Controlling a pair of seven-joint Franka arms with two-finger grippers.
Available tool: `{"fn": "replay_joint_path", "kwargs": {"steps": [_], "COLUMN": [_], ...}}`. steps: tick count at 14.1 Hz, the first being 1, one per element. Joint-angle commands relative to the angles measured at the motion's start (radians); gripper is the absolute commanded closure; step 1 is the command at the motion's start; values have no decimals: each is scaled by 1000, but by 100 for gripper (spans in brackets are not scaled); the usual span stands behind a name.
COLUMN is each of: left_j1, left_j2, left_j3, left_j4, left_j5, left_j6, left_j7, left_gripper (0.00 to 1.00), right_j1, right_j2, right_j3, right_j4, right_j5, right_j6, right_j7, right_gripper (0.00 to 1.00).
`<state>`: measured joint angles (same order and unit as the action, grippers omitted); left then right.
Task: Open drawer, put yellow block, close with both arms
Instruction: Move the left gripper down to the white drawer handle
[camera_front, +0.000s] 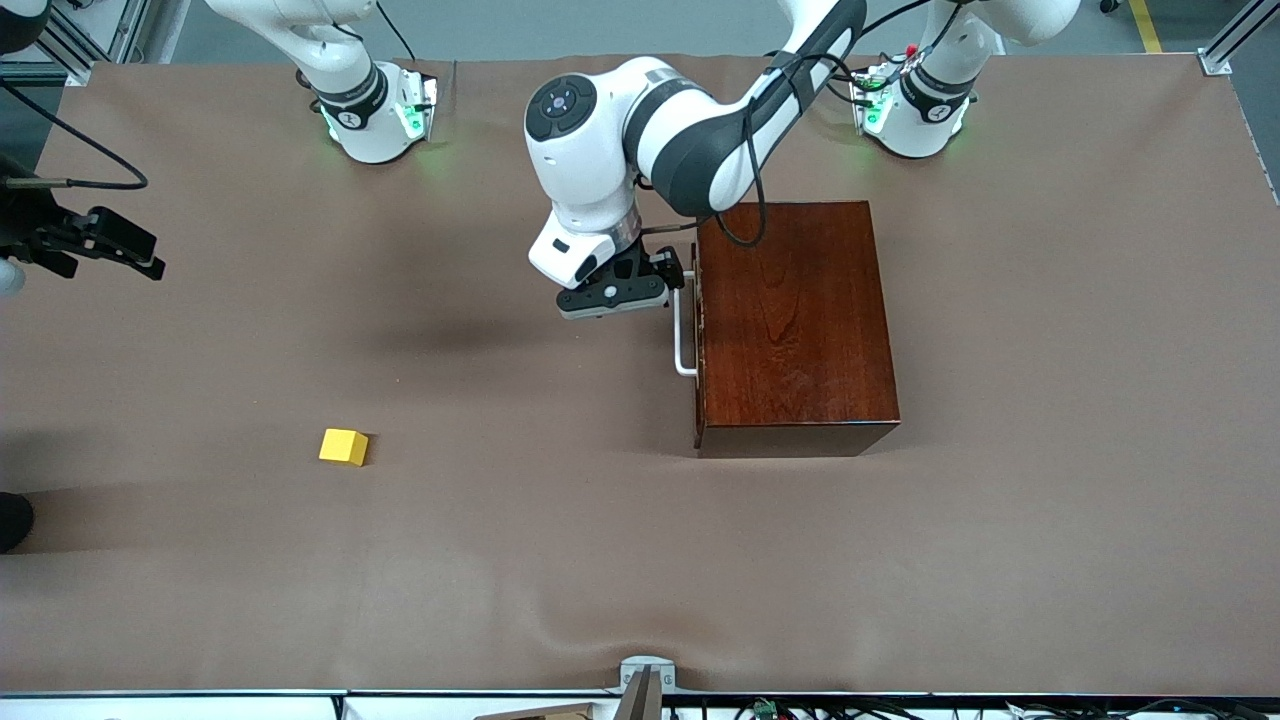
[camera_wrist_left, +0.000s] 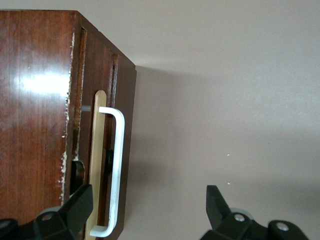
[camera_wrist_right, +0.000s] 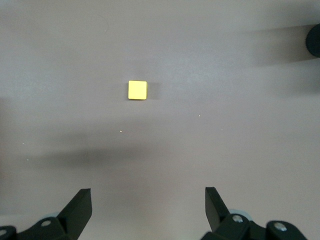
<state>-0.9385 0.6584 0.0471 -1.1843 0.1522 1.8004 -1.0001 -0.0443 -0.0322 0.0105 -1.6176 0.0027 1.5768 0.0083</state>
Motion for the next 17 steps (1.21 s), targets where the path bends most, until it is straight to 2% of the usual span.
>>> {"fn": "replay_joint_path", "kwargs": {"steps": [1,9,17], "left_j1": [-5,-3,-3], "left_j2": [35,63,110], "left_j3": [8,8,11], "left_j4": [34,31,32], "left_j5": [24,23,24], "left_j6": [-15,-75,-75], "left_j7": [34,104,104], "left_gripper": [0,0,0], "right_j1": [-3,-3,-3], "right_j2": [-3,-3,-3], "right_j3": [5,5,5], "right_j4": [7,7,7], "right_j5": [-10,-10,-10], "right_j6": [-8,-11,-11], "right_j7": [-5,-7,-7], "right_gripper": [0,0,0]}}
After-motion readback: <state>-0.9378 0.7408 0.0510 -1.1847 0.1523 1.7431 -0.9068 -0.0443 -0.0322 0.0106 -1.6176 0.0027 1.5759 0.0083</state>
